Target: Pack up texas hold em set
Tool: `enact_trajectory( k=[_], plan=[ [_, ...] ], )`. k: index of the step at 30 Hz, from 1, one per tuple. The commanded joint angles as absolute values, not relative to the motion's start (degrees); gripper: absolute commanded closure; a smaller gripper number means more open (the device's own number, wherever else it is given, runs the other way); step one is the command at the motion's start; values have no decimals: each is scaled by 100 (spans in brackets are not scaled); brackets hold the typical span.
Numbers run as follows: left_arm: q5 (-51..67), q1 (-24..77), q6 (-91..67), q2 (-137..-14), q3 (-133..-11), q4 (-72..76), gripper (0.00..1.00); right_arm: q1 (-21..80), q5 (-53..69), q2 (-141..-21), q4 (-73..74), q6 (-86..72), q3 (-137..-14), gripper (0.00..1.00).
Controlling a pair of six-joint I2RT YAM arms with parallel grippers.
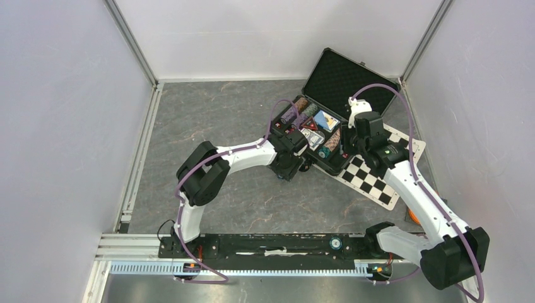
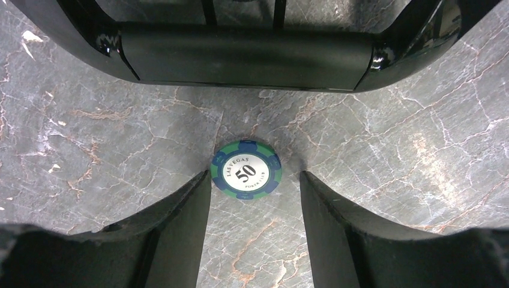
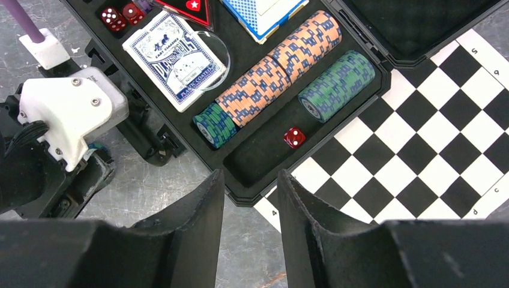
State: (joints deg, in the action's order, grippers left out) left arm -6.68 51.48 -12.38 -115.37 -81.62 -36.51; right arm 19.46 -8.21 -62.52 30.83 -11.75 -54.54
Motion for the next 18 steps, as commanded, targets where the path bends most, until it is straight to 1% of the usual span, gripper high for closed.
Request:
enact_trajectory(
  k=[1, 13, 18],
  plan=[
    [-660, 4976, -1175, -11866, -8280, -3798, 37, 1909, -673, -6127, 2926, -1244, -5440, 57],
    [-486, 4878, -1178, -11954, -8337, -3850, 38, 1881, -564, -6130, 2901, -1278, -5432, 57],
    [-393, 4882, -1187, -11933, -8298, -3802, 45, 1873, -558, -6127, 2902, -1275, -5447, 57]
  ],
)
